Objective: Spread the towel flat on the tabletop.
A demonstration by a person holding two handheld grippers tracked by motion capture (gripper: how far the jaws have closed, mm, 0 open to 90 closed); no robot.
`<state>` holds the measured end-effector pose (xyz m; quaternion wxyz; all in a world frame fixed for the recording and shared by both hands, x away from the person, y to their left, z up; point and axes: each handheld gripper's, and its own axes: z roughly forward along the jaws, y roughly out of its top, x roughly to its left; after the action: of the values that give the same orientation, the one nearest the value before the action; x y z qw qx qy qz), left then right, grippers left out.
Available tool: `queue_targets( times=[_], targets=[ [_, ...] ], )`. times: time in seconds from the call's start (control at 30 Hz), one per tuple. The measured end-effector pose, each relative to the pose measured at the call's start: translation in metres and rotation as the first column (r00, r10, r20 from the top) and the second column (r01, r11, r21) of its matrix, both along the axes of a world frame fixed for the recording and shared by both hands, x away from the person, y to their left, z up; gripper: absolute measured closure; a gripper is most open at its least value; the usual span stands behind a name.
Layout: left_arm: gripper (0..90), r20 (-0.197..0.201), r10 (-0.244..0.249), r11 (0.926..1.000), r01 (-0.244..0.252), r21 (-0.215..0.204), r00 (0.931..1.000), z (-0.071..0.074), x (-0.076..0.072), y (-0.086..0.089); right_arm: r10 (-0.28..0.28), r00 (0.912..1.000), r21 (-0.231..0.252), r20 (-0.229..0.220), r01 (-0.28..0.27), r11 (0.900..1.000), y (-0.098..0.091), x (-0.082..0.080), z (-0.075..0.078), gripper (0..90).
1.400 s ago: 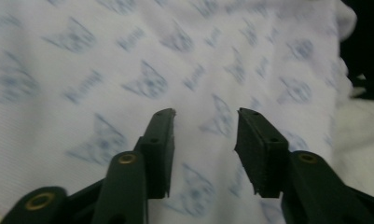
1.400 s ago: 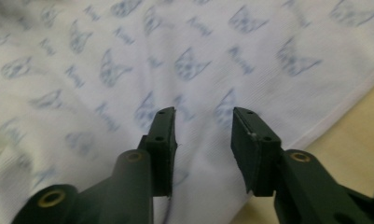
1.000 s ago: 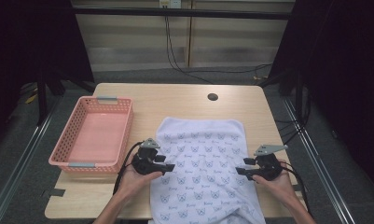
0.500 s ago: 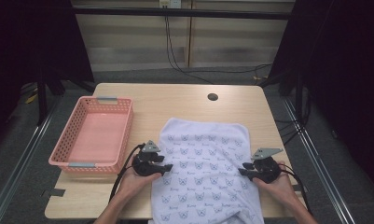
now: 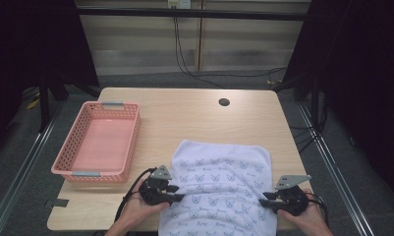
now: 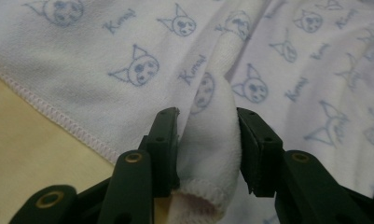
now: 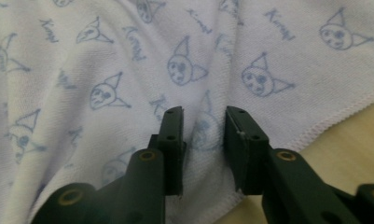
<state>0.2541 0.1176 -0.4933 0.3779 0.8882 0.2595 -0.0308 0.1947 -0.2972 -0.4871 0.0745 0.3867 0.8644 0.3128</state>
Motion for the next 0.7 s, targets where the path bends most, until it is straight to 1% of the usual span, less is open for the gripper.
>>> queue_targets(
  times=[0.03,0.07,0.1,0.13,0.17,0.2,0.27,0.33,0.37,0.4,0.43,0.47,0.5,0.53,0.57,0.6,0.63,0.67,0.7],
  targets=[
    [60.4,-0.008,-0.006,1.0000,0.006,0.001,0.9999,0.001,-0.004,0.001,0.011,0.9999,0.003,-0.007,-0.011,0.9999,0.001,-0.003,0.000,65.0],
    [59.4,-0.020,-0.010,1.0000,0.010,-0.001,0.9997,0.001,-0.007,0.002,0.021,0.9998,0.001,-0.002,-0.021,0.9998,0.003,-0.004,0.000,62.8],
    [57.5,-0.019,-0.015,0.9999,0.015,-0.004,0.9997,0.001,-0.009,0.003,0.021,0.9998,-0.009,-0.005,-0.021,0.9997,0.004,-0.006,0.001,60.9],
    [54.4,-0.027,-0.023,0.9997,0.023,-0.006,0.9994,0.002,-0.010,0.004,0.034,0.9994,-0.016,0.001,-0.034,0.9993,0.006,-0.006,0.001,59.7],
    [51.2,-0.015,-0.019,0.9998,0.019,-0.010,0.9997,0.003,-0.009,0.004,0.032,0.9995,-0.008,0.005,-0.032,0.9995,0.005,-0.005,0.001,58.4],
    [50.3,-0.004,-0.013,0.9999,0.013,-0.006,0.9999,0.005,-0.005,0.004,0.014,0.9997,-0.010,0.018,-0.014,0.9999,0.004,-0.002,0.002,57.0],
    [49.5,0.003,0.022,0.9992,-0.022,-0.033,0.9998,0.010,0.007,0.004,-0.038,0.9977,0.016,0.057,0.037,0.9992,-0.002,0.012,0.005,56.3],
    [49.7,0.003,0.057,0.9964,-0.057,-0.062,0.9984,0.014,0.020,0.005,-0.087,0.9928,0.025,0.082,0.085,0.9960,-0.007,0.030,0.009,56.2],
    [49.8,0.019,0.072,0.9957,-0.070,-0.061,0.9972,0.016,0.028,0.004,-0.107,0.9893,0.017,0.099,0.106,0.9943,-0.008,0.038,0.010,55.5],
    [50.4,0.024,0.091,0.9938,-0.090,-0.065,0.9955,0.018,0.038,0.005,-0.125,0.9851,0.008,0.118,0.125,0.9921,-0.010,0.049,0.010,54.7],
    [50.3,0.020,0.114,0.9909,-0.112,-0.075,0.9933,0.018,0.047,0.005,-0.148,0.9816,0.024,0.121,0.146,0.9890,-0.014,0.063,0.010,54.5],
    [50.3,0.029,0.128,0.9889,-0.125,-0.080,0.9914,0.018,0.052,0.005,-0.184,0.9752,0.029,0.123,0.182,0.9829,-0.016,0.073,0.011,54.2],
    [50.3,0.041,0.130,0.9894,-0.127,-0.069,0.9906,0.018,0.060,0.005,-0.187,0.9735,0.029,0.132,0.184,0.9824,-0.017,0.080,0.012,54.1],
    [50.1,0.053,0.148,0.9875,-0.144,-0.063,0.9876,0.018,0.067,0.006,-0.199,0.9689,0.022,0.147,0.198,0.9799,-0.018,0.089,0.012,53.2],
    [49.5,0.064,0.182,0.9813,-0.177,-0.077,0.9813,0.017,0.074,0.008,-0.219,0.9627,0.024,0.160,0.218,0.9758,-0.020,0.097,0.011,52.3],
    [49.6,0.045,0.194,0.9776,-0.190,-0.091,0.9799,0.015,0.079,0.011,-0.232,0.9597,0.004,0.158,0.235,0.9721,-0.021,0.106,0.010,52.3],
    [49.6,0.034,0.219,0.9727,-0.215,-0.087,0.9752,0.014,0.085,0.011,-0.238,0.9574,-0.007,0.164,0.242,0.9703,-0.022,0.111,0.008,51.9],
    [49.5,0.045,0.222,0.9725,-0.218,-0.081,0.9739,0.014,0.089,0.012,-0.250,0.9543,-0.013,0.164,0.255,0.9668,-0.024,0.119,0.006,51.6],
    [49.5,0.048,0.233,0.9695,-0.228,-0.091,0.9714,0.014,0.092,0.012,-0.255,0.9542,-0.011,0.156,0.260,0.9655,-0.025,0.123,0.004,51.7]
  ],
)
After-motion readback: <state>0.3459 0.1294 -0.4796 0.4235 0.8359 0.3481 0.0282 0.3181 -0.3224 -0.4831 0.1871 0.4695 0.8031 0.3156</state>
